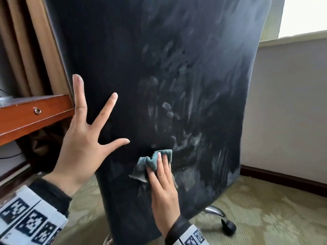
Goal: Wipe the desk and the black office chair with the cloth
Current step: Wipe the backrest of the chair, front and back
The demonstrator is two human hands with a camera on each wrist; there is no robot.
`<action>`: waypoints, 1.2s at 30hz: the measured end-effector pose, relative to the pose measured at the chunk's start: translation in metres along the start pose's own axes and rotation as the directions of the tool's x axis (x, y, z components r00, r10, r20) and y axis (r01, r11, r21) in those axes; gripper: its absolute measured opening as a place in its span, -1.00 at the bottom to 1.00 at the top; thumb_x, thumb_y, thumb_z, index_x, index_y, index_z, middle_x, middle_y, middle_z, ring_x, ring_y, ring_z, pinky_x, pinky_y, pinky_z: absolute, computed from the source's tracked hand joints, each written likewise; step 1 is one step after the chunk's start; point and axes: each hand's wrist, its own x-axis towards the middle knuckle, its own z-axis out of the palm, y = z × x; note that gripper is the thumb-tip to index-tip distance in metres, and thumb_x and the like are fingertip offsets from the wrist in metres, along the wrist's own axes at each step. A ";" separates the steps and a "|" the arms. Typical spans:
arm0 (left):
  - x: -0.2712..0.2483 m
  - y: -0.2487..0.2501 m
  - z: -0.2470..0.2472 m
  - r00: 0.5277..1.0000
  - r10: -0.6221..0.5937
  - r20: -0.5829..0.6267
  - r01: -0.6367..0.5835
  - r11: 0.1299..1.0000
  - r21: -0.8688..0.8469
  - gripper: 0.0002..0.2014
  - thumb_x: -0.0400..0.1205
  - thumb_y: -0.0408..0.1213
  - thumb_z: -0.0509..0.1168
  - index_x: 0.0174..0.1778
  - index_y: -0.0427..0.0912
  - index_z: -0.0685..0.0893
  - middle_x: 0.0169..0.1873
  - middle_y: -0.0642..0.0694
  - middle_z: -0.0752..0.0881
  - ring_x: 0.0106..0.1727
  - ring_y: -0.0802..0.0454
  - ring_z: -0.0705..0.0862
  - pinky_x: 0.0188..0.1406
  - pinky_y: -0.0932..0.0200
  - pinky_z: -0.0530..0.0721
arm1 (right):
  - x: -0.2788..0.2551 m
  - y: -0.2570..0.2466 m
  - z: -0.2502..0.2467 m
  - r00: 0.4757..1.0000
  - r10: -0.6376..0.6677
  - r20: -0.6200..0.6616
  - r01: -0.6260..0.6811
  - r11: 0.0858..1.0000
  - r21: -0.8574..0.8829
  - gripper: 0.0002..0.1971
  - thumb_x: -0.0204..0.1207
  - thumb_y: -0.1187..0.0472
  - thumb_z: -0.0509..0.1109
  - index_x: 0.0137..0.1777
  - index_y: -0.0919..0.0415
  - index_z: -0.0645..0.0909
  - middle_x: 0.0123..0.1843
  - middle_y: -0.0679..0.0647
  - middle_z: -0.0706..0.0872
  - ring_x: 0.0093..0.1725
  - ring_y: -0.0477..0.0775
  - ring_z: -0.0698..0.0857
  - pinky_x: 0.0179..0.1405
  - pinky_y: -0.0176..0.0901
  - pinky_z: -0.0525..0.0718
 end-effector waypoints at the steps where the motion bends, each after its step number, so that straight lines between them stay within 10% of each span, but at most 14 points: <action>1: 0.000 0.002 0.000 1.000 -0.001 -0.003 0.001 1.000 -0.001 -0.08 0.31 -0.13 0.51 0.61 -0.14 0.29 0.62 -0.33 -0.21 0.67 0.06 -0.24 0.47 -0.22 0.38 | 0.002 0.006 -0.006 1.000 0.001 0.014 -0.002 1.000 0.009 -0.65 0.72 0.38 0.00 0.44 0.26 0.41 0.62 0.17 0.27 0.61 0.23 0.25 0.48 0.19 0.40; 5: -0.006 0.012 0.001 0.998 0.060 0.001 -0.060 0.998 0.004 -0.12 0.32 -0.23 0.56 0.58 -0.17 0.35 0.64 -0.33 -0.15 0.68 0.05 -0.13 0.60 0.09 0.19 | 0.006 0.043 -0.025 0.967 0.237 -0.090 -0.236 0.971 0.024 -0.60 0.59 0.47 0.14 0.42 0.35 0.49 0.56 0.24 0.33 0.57 0.22 0.30 0.52 -0.10 0.36; 8: -0.017 0.020 0.005 0.982 0.155 0.109 -0.165 0.983 0.083 -0.20 0.38 -0.24 0.57 0.55 -0.06 0.41 0.68 -0.17 -0.02 0.64 -0.35 0.05 0.51 -0.19 0.25 | 0.004 0.045 -0.025 0.902 0.392 -0.181 -0.389 0.920 0.053 -0.59 0.57 0.43 0.14 0.42 0.36 0.47 0.57 0.24 0.31 0.56 0.15 0.29 0.49 -0.14 0.36; 15: -0.017 0.041 0.013 0.976 0.178 0.128 -0.209 0.932 0.296 -0.34 0.43 -0.02 0.48 0.48 0.04 0.52 0.62 -0.04 0.26 0.11 -0.36 0.58 -0.27 -0.07 0.75 | -0.004 0.019 -0.028 0.987 0.127 -0.096 -0.118 0.989 0.091 -0.66 0.66 0.42 0.13 0.40 0.35 0.51 0.51 0.27 0.44 0.56 0.20 0.35 0.48 -0.05 0.43; 19: -0.017 0.044 0.014 0.974 0.186 0.131 -0.221 0.915 0.337 -0.34 0.45 -0.01 0.45 0.51 0.05 0.49 0.63 -0.02 0.25 0.10 -0.34 0.56 -0.03 -0.19 0.70 | 0.007 0.052 -0.035 0.940 0.281 -0.193 -0.268 0.959 0.090 -0.61 0.54 0.51 0.20 0.35 0.39 0.55 0.49 0.23 0.44 0.49 0.13 0.45 0.47 -0.27 0.41; 24: -0.020 0.051 0.018 0.968 0.165 0.190 -0.230 0.886 0.402 -0.35 0.49 0.00 0.37 0.54 0.03 0.45 0.65 -0.06 0.17 0.33 -0.51 0.51 0.27 -0.59 0.40 | 0.023 0.084 -0.040 0.722 0.674 -0.155 -0.631 0.733 0.253 -0.48 0.47 0.62 0.22 0.41 0.28 0.51 0.49 0.22 0.44 0.54 0.30 0.35 0.46 -0.63 0.09; 31: -0.018 0.049 0.024 0.954 0.231 0.189 -0.284 0.899 0.333 -0.42 0.60 0.04 0.10 0.57 -0.03 0.39 0.66 -0.14 0.12 0.26 -0.51 0.55 0.49 -0.37 0.30 | 0.074 0.045 -0.046 0.891 0.402 -0.210 -0.358 0.908 0.219 -0.47 0.49 0.50 0.13 0.49 0.26 0.37 0.54 0.22 0.37 0.57 0.12 0.30 0.56 -0.18 0.22; 36: -0.018 0.047 0.023 0.956 0.235 0.177 -0.282 0.903 0.324 -0.43 0.60 0.04 0.10 0.56 -0.03 0.40 0.66 -0.11 0.14 0.17 -0.45 0.62 0.51 -0.33 0.28 | 0.053 0.093 -0.055 0.727 0.674 -0.129 -0.641 0.734 0.223 -0.49 0.50 0.55 0.17 0.45 0.25 0.48 0.49 0.27 0.45 0.51 0.24 0.43 0.57 -0.19 0.23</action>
